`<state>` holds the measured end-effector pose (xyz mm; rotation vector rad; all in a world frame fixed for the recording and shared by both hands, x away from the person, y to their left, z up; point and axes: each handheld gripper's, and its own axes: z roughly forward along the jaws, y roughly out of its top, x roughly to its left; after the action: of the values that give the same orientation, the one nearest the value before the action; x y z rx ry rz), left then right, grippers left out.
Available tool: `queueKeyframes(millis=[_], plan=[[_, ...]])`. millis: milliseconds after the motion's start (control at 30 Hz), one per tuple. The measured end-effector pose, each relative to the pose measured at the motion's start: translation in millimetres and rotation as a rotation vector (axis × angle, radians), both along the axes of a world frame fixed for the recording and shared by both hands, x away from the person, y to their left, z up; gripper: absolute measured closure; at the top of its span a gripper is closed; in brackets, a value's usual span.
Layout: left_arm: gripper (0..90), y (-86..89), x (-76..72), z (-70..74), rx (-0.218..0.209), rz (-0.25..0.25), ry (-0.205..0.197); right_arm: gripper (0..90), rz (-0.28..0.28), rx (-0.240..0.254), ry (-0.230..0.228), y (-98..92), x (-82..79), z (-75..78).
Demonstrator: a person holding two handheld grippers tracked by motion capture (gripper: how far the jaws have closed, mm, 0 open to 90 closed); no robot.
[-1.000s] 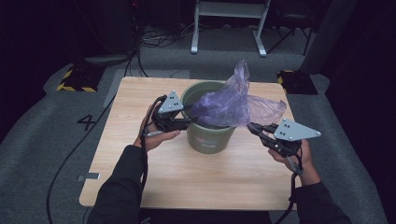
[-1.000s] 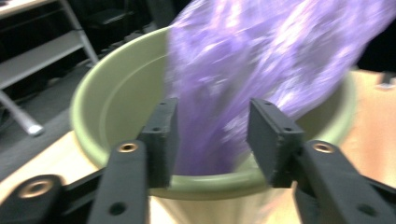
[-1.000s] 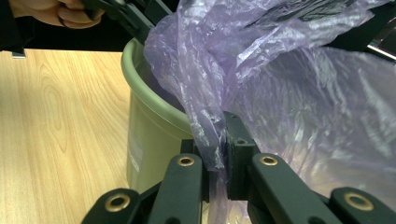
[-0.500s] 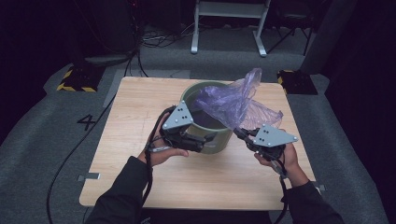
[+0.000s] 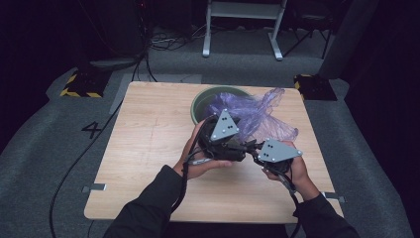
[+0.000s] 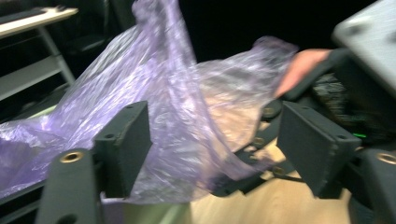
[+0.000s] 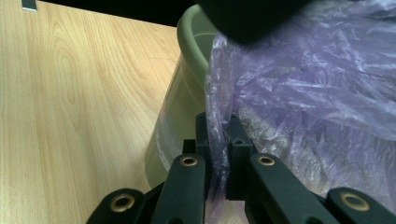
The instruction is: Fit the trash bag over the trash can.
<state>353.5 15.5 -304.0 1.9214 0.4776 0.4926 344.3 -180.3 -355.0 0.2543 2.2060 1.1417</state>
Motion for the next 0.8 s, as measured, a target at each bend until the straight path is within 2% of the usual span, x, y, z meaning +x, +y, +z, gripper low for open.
queueKeyframes(millis=[67,100,200,367,533,600,800], plan=[[41.7,-4.0,4.3,-3.3,0.026,0.013,0.007,87.2,0.004,0.004,0.002,-0.2,-1.0,-0.9],[50.0,-4.3,6.1,-4.6,0.031,0.014,0.007,86.5,0.004,0.004,0.000,-0.4,-1.4,-1.4],[66.6,-1.3,9.0,-6.3,0.030,0.008,0.014,84.9,0.002,0.011,0.003,-1.5,-2.1,-2.4],[81.0,19.2,10.4,-9.7,0.018,-0.004,0.014,77.5,-0.003,0.034,0.019,-8.5,-5.2,-5.2],[83.8,40.9,5.7,-16.9,0.004,-0.010,0.011,67.8,-0.008,0.069,0.026,-16.7,-10.8,-2.6],[84.1,50.3,4.2,-20.2,-0.007,-0.002,0.015,66.1,-0.013,0.071,0.026,-19.9,-13.0,-1.5],[84.1,74.2,0.5,-29.3,-0.026,0.030,0.013,51.1,-0.016,0.093,0.046,-27.8,-16.4,5.2]])
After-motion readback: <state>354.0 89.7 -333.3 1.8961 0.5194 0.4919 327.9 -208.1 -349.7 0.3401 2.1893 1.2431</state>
